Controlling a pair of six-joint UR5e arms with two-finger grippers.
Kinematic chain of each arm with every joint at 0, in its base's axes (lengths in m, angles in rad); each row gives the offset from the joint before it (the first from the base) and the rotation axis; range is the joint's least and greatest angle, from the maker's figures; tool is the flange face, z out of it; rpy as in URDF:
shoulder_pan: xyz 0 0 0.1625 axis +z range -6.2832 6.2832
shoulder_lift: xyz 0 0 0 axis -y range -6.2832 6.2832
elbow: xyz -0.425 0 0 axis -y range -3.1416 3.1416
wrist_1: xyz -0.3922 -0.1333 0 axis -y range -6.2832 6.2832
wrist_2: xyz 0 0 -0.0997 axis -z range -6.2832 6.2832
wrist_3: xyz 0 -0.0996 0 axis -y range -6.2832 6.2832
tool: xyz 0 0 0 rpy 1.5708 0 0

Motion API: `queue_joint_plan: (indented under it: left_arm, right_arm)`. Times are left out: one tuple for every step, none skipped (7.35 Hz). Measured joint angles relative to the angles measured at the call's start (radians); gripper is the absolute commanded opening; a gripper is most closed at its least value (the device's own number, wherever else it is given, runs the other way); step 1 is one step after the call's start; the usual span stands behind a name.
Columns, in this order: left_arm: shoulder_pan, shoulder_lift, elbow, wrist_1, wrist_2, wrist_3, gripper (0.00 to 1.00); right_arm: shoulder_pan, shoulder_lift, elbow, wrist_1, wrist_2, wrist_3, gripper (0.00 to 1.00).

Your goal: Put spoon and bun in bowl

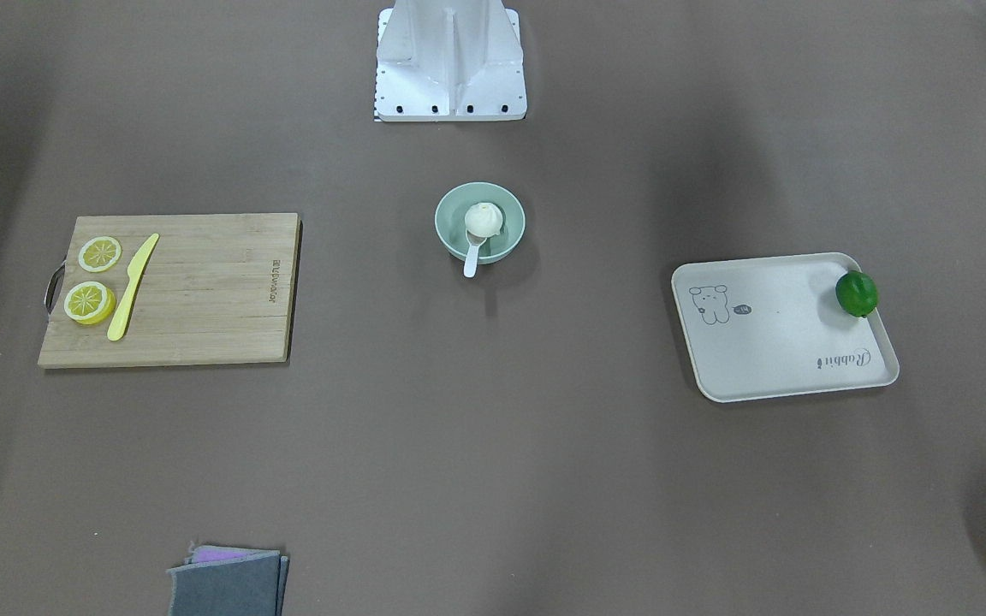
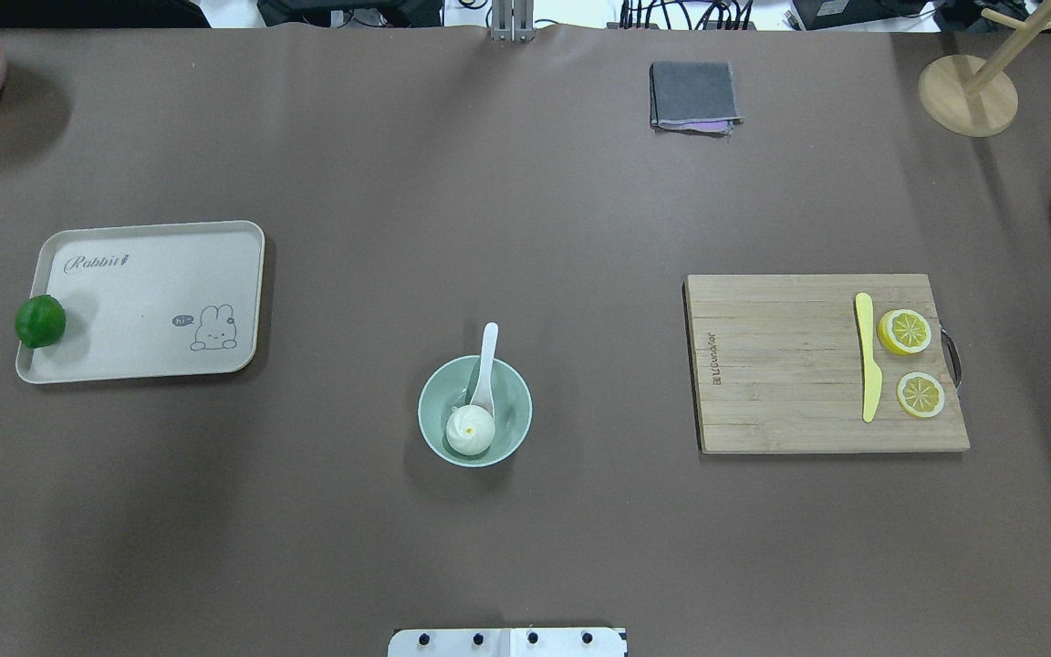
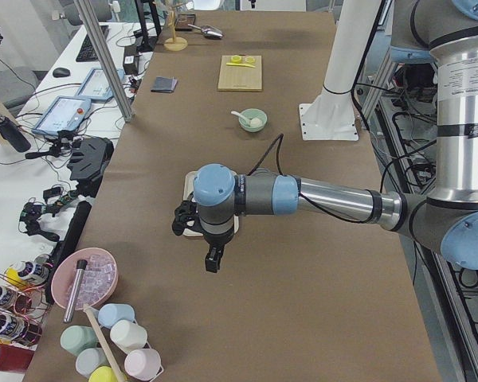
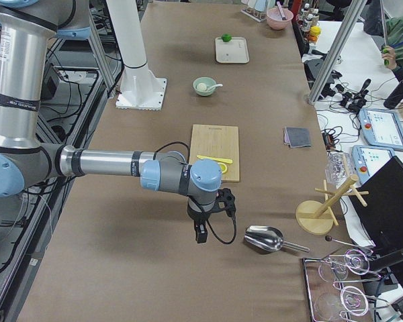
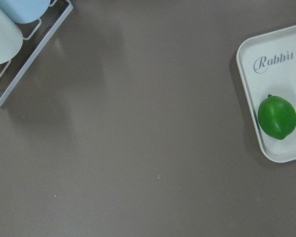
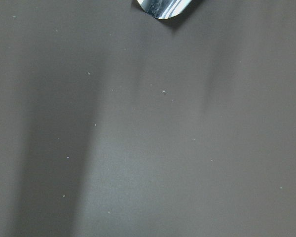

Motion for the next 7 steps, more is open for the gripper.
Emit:
queue_joint_plan:
  left_arm:
    - [0.0, 0.0, -0.001, -0.001, -0.001, 0.001, 1.0]
    - [0.0, 0.001, -0.001, -0.001, -0.001, 0.001, 1.0]
    - [0.0, 0.001, 0.003, -0.001, 0.001, 0.001, 1.0]
    - [0.0, 0.001, 0.007, -0.001, 0.003, 0.001, 1.0]
    - [0.0, 0.001, 0.004, -0.001, 0.004, 0.001, 1.0]
    - [0.0, 0.001, 0.002, 0.0, 0.004, 0.001, 1.0]
    - [0.0, 0.002, 0.001, 0.001, 0.001, 0.001, 1.0]
  right_arm:
    - [0.001, -0.005, -0.001, 0.0, 0.003, 0.0, 1.0]
    - [0.001, -0.008, -0.002, 0.0, 0.011, 0.0, 1.0]
    - [0.001, -0.012, -0.005, 0.0, 0.02, 0.0, 1.0]
    - [0.001, -0.015, -0.007, 0.0, 0.026, 0.0, 1.0]
    - [0.001, -0.016, -0.008, 0.0, 0.029, 0.0, 1.0]
    - [0.001, -0.02, -0.008, 0.0, 0.032, 0.0, 1.0]
    - [0.001, -0.026, -0.009, -0.001, 0.035, 0.0, 1.0]
